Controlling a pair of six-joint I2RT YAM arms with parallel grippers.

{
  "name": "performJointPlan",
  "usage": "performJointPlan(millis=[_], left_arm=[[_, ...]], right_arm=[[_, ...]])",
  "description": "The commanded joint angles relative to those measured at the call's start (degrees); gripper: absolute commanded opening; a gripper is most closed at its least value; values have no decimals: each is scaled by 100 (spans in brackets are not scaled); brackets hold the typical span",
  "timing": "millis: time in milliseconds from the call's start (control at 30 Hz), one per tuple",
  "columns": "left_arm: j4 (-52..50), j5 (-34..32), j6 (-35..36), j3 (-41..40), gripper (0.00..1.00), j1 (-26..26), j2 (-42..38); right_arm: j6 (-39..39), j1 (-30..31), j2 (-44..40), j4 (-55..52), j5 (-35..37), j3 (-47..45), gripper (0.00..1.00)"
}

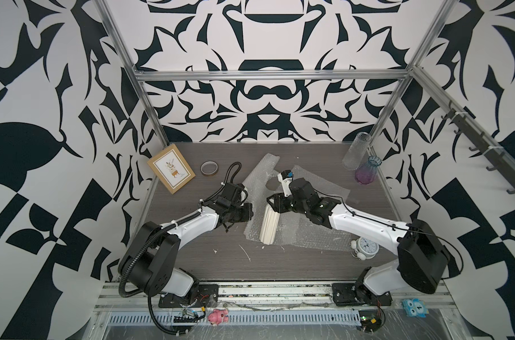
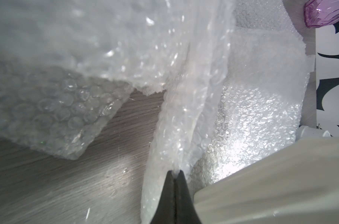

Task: Unwrap the vase from the bubble wrap
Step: Pick up the vase from the bubble wrap.

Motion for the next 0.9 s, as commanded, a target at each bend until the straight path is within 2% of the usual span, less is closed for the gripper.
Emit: performJointPlan(millis=[0, 167, 400, 600, 867], left_arm=[[-30, 23, -44, 178, 0, 27, 46], [-65, 51, -71, 205, 0, 21, 61], [-56, 131, -132, 213, 0, 11, 87], [-99, 133, -118, 223, 0, 15, 82], [-78, 201, -88, 262, 0, 12, 205]], right_arm=[[-305, 5, -533, 453, 243, 6, 28], [-448, 2, -957, 401, 460, -4, 28], [-587, 2, -1106, 252, 599, 252, 27], [-730, 0, -1181, -347, 615, 476, 27], [-839, -30, -1662, -1394, 1240, 821, 26]])
